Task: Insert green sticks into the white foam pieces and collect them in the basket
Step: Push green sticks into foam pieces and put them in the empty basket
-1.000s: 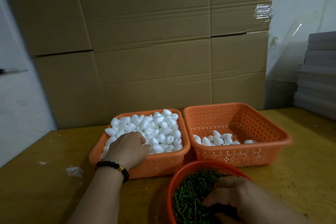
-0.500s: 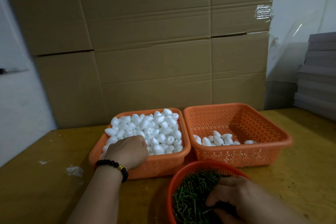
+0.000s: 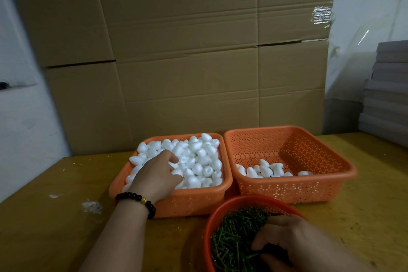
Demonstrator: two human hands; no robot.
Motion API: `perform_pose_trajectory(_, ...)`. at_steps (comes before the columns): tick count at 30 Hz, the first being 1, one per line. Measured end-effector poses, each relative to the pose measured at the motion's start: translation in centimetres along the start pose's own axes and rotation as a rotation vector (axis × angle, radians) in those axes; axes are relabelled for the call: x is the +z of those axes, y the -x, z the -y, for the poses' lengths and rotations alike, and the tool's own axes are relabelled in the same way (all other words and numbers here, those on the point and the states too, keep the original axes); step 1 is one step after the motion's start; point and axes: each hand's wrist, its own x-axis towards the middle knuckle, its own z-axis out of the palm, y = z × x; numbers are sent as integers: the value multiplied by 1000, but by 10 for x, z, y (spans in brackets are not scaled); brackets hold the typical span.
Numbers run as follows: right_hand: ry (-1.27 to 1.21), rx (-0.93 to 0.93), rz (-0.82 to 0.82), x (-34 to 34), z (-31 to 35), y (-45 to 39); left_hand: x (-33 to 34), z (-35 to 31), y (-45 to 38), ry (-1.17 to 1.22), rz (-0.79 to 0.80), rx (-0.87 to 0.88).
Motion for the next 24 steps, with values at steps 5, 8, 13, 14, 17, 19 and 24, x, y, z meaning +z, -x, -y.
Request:
perform_pose_trajectory(5,-2,-63,-128,13,-13,-4,1,-16,9,95,-48,122)
perform_pose_trajectory(8,-55,-49,-59,22,-10,-1,0,-27,16,234,14,239)
perform_pose_trajectory(13,-65,-27,-65,15,-6,-2,3,-43,29,475,198,375)
perform_pose_trajectory(14,-53,-40,-68,15,-6,-2,4,-45,31,500,226,393)
perform_pose_trajectory(17,-84,-40,-78,14,-8,-1,6,-50,36,557,280,423)
perform_pose_trajectory(19,-90,-40,-62,14,-7,-2,7,-54,40,587,322,440)
perform_pose_trajectory(24,-92,-26,-74,15,-7,-1,9,-63,47,627,376,473)
